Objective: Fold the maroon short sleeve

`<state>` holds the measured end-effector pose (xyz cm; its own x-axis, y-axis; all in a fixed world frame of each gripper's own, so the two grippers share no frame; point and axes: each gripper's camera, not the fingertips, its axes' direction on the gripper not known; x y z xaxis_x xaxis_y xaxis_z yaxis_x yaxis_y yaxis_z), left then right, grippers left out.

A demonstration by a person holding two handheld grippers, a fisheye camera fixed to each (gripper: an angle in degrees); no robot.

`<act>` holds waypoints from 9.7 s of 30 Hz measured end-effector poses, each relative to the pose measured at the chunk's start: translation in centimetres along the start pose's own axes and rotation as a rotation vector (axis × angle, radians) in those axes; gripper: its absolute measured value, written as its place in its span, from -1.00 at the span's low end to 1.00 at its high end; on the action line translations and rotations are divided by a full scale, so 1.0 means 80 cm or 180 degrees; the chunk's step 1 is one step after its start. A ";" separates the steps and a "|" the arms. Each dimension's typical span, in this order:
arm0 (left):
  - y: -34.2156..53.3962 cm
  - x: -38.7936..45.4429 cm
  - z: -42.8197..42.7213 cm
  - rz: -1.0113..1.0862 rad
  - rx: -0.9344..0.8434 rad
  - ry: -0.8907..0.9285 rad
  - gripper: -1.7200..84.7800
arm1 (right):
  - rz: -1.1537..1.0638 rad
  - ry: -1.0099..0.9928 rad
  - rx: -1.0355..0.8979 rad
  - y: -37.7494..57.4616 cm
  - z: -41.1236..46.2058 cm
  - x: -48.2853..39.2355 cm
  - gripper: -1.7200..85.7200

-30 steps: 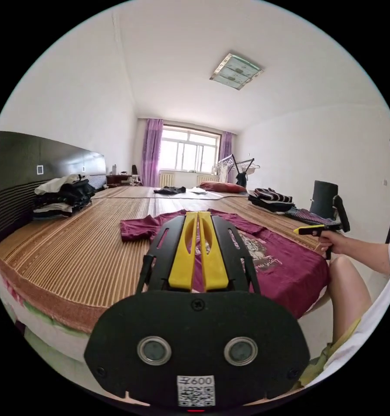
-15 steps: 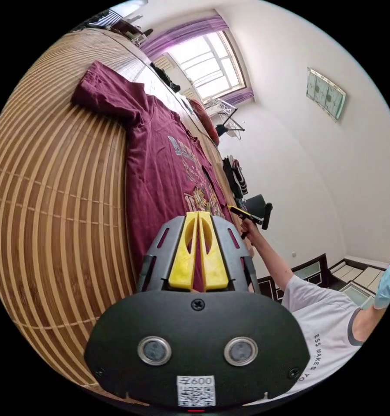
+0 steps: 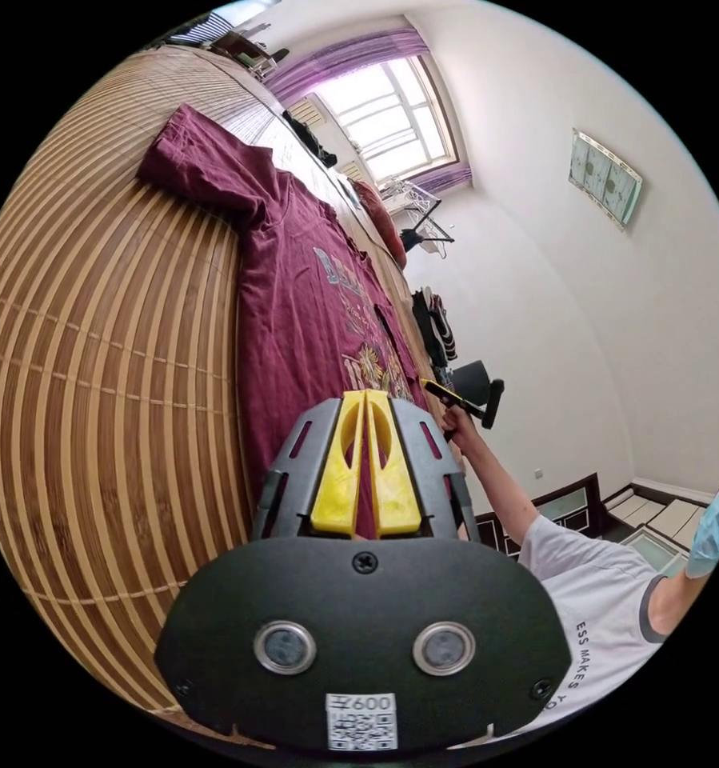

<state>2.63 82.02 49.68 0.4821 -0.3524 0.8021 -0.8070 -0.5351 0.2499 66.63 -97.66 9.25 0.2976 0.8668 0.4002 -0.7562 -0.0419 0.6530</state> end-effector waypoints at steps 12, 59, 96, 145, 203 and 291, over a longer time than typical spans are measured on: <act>-0.055 -0.018 -0.010 -0.0251 0.0153 -0.0383 -0.96 | 0.0081 0.0071 -0.0086 -0.010 0.037 0.043 -0.98; -0.067 -0.028 -0.007 -0.0233 0.0163 -0.0589 -0.96 | -0.0471 -0.0187 0.0034 -0.012 0.153 0.099 -0.98; 0.074 0.048 -0.104 0.0680 0.1090 -0.2821 -0.95 | -0.2011 -0.1751 0.0040 -0.103 0.405 -0.359 -0.88; -0.054 0.023 -0.266 -0.0030 0.1311 -0.1601 -0.56 | -0.2757 -0.0651 0.0451 0.110 0.829 -0.452 -0.98; -0.385 0.265 -0.360 0.2052 0.0399 -0.1247 -0.92 | -0.2699 -0.0799 0.0526 0.155 0.838 -0.397 -0.98; -0.493 0.477 -0.372 0.2250 -0.2530 -0.2330 -0.79 | -0.0031 -0.0554 0.0486 -0.157 0.555 -0.210 -0.98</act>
<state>42.74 112.54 86.61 -0.2606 -0.8417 0.4729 -0.8209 0.4510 0.3504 97.02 -133.73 22.87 0.4104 0.7693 0.4896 -0.6598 -0.1200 0.7418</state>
